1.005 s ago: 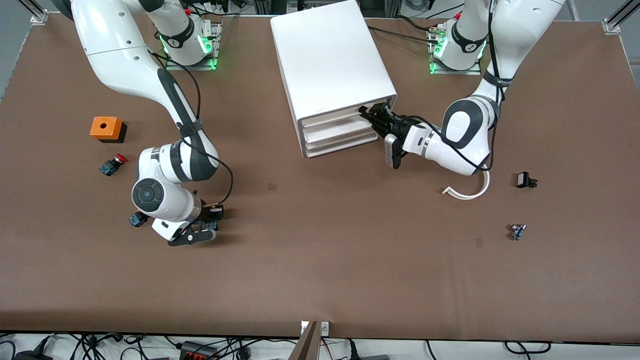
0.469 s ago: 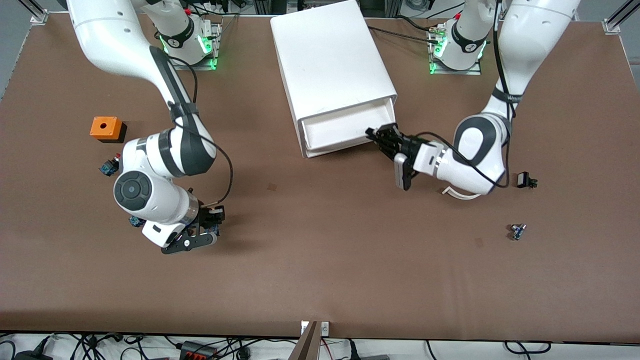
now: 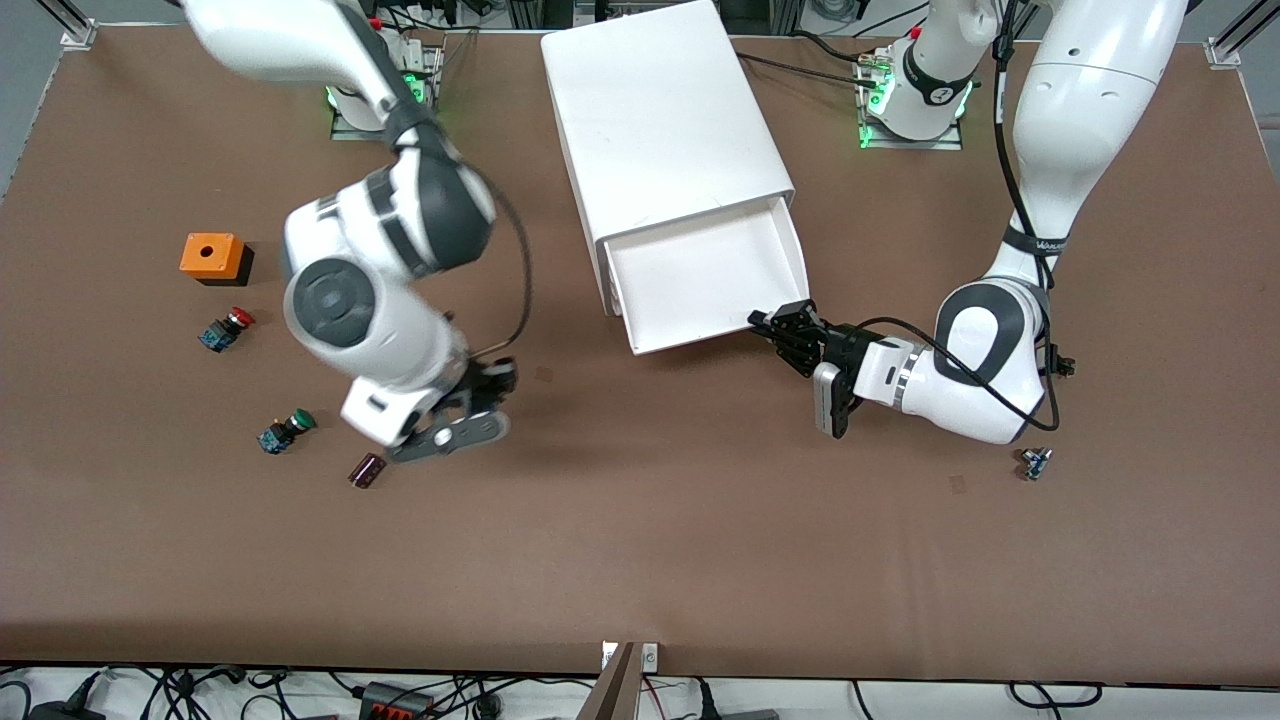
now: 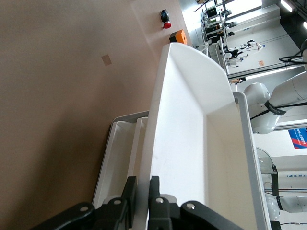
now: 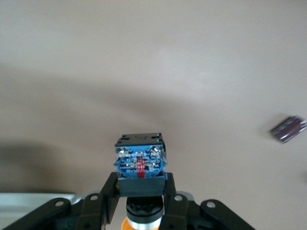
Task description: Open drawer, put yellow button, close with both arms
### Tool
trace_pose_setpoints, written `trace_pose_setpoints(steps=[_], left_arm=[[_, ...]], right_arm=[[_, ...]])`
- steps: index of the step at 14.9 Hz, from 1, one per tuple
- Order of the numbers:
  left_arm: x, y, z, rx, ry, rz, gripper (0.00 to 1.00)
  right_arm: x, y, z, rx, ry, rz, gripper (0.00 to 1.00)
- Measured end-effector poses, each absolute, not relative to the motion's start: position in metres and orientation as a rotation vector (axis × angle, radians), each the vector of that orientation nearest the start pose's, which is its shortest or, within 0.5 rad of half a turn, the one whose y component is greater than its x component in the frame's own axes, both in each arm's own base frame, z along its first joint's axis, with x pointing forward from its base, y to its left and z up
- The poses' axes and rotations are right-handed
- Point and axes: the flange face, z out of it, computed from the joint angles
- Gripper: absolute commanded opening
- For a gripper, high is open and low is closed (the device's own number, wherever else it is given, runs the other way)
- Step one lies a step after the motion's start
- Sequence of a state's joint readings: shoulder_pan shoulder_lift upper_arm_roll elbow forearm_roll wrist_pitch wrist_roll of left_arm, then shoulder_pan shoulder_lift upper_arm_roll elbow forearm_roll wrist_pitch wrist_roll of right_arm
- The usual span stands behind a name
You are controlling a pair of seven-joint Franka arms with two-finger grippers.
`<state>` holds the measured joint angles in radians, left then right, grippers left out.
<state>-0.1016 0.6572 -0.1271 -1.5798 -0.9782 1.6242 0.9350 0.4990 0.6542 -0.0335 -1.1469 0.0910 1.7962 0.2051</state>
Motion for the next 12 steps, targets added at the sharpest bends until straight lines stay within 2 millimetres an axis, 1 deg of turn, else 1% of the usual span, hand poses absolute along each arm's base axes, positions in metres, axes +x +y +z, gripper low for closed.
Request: trace_pose_setpoints(steps=[1,4,6,7,8,10,12], left_arm=[[0.62,-0.218,0.268,1.856,-0.747,-0.2,1.0],[0.628,-0.207,0.268,1.902,-0.75,-0.18,1.0],[0.636,-0.195,0.275,1.932,-0.731,-0.175,1.0],[0.638,-0.19,0.282,1.959,-0.714,-0.204,1.0],[0.64,-0.187,0.295,1.996,-0.695,-0.245,1.0],[0.643,-0.184,0.33,2.096,-0.666,-0.357,1.0],[0.645,-0.178,0.367,2.213,-0.642,-0.455,1.0]], right_arm=[[0.641,0.364,0.426,-3.057,-0.359,0.039,0.0],[0.612,0.41,0.451,-3.057,-0.31,0.027,0.0],[0.589,0.442,0.459,-3.052,-0.336,0.018,0.0],[0.577,0.458,0.46,-3.05,-0.344,0.017,0.0],[0.564,0.474,0.462,-3.049,-0.332,0.014,0.0],[0.541,0.505,0.465,-3.044,-0.289,-0.003,0.0],[0.521,0.529,0.461,-3.042,-0.26,-0.009,0.0]])
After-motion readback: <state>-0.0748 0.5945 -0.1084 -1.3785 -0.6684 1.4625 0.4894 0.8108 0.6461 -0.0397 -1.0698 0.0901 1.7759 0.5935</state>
